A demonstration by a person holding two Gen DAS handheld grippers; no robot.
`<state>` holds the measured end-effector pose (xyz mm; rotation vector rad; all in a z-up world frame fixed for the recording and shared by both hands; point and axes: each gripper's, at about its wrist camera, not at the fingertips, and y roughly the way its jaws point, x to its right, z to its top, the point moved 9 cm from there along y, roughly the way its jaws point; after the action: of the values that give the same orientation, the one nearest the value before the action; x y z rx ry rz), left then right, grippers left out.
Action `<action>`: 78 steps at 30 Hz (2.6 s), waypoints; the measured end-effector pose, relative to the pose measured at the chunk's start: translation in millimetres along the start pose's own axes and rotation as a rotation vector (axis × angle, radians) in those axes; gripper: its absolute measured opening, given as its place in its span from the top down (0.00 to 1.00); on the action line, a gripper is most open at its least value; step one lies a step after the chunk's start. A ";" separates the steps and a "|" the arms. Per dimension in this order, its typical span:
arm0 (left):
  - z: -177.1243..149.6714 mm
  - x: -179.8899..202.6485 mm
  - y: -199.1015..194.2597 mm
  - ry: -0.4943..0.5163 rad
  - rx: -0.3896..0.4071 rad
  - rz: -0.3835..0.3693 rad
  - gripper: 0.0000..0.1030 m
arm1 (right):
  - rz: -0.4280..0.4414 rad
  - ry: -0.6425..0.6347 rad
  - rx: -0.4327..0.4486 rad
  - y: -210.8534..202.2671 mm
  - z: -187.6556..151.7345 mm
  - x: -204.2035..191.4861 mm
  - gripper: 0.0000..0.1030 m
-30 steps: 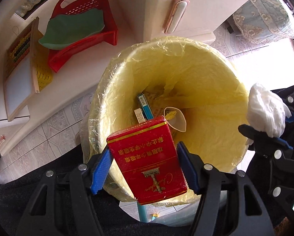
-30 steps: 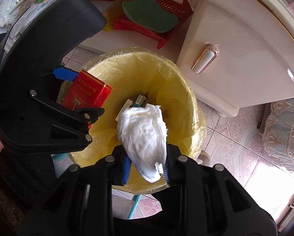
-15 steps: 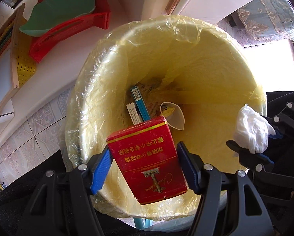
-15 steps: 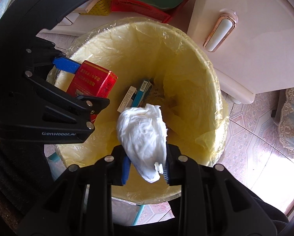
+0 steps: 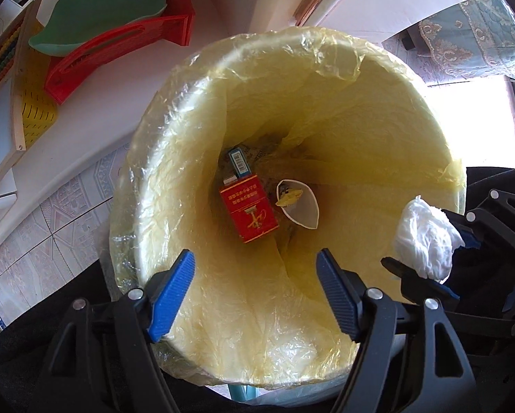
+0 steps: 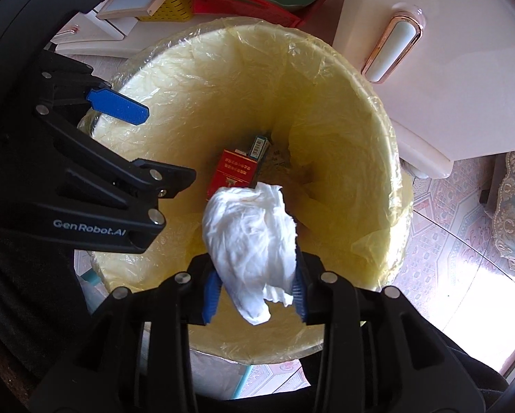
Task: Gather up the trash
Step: 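Open both tools to drop the red pack and tissue into the bin, then move both tools back over the table toward the last two items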
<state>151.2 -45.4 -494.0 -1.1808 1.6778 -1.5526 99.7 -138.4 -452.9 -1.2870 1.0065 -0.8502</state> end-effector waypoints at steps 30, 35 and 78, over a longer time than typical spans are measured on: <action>-31.5 16.1 -86.9 0.121 0.104 0.123 0.21 | -0.010 -0.083 0.148 -95.0 -5.0 -16.0 0.24; -39.5 24.4 -169.1 0.185 0.200 0.145 0.17 | 0.033 -0.116 0.204 -156.5 -9.6 -21.5 0.23; 247.4 10.5 -433.8 -0.194 0.283 0.239 0.08 | -0.147 -0.745 0.471 -437.0 206.2 117.6 0.06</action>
<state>457.8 -147.2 -113.0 -0.9152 1.3657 -1.4217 351.1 -223.1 -32.3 -1.1297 0.1100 -0.5855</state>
